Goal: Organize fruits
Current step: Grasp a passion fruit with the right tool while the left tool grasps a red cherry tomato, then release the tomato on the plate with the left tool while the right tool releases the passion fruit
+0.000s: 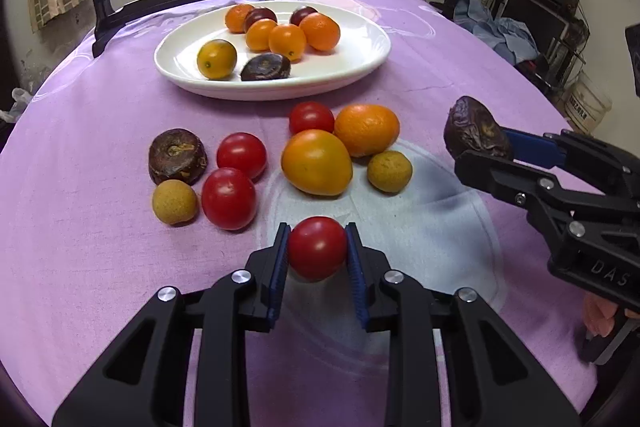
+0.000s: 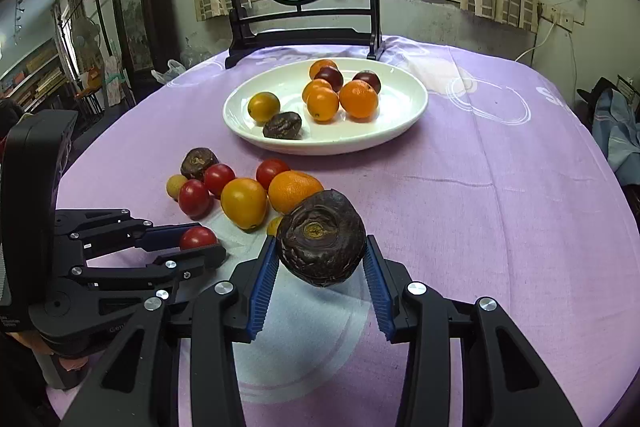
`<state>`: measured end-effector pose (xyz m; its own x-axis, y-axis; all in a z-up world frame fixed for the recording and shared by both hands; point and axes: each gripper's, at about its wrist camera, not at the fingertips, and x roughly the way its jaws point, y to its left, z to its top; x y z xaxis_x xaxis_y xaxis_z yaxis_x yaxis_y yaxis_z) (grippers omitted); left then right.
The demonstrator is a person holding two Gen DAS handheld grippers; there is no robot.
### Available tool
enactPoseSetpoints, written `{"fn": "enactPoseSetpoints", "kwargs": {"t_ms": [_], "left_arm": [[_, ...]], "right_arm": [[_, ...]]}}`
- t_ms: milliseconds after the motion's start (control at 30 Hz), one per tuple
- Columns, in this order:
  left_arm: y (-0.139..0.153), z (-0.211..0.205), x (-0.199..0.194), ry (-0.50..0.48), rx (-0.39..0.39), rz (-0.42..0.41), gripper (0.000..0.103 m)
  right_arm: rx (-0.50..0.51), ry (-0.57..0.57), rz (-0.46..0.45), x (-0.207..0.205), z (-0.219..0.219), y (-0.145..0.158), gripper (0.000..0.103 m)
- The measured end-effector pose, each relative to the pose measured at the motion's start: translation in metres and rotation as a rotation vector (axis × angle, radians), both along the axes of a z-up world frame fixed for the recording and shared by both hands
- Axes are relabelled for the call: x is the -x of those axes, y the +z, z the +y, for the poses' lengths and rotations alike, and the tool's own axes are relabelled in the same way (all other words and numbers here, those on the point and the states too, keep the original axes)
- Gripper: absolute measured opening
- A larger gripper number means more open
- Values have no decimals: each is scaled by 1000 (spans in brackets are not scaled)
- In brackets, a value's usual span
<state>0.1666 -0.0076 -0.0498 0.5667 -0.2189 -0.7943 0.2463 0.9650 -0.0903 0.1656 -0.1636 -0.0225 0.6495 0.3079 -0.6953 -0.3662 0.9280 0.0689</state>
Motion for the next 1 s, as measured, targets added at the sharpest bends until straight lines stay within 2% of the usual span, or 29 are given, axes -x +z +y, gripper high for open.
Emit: {"fn": "enactPoseSetpoints", "kwargs": {"t_ms": [133,233,400,467,600,933,967,1000], "left_arm": [[18,10,-4,56,37,-3,27],[37,14,-14,79,30,-22,27],[66,21,-54,123,0,-94,27],[70,28,-79,183,-8,-106,27],[70,36,-118,250,-1,-94,27],[44,27,-180,261,-43,-37,27],[41,27,-184,264,-34,-26,29],[39,27,-187,269,-26,-20,48]], "right_arm": [[-8,-20,-21,-1,-3,4,43],[-18,-14,-37,-2,-3,15,43],[37,7,-134,-19,7,40,43],[59,20,-147,-34,13,45,43],[60,35,-122,-68,26,38,43],[44,-1,8,-133,38,5,44],[42,-4,22,-138,39,2,44],[39,-8,32,-141,38,0,45]]}}
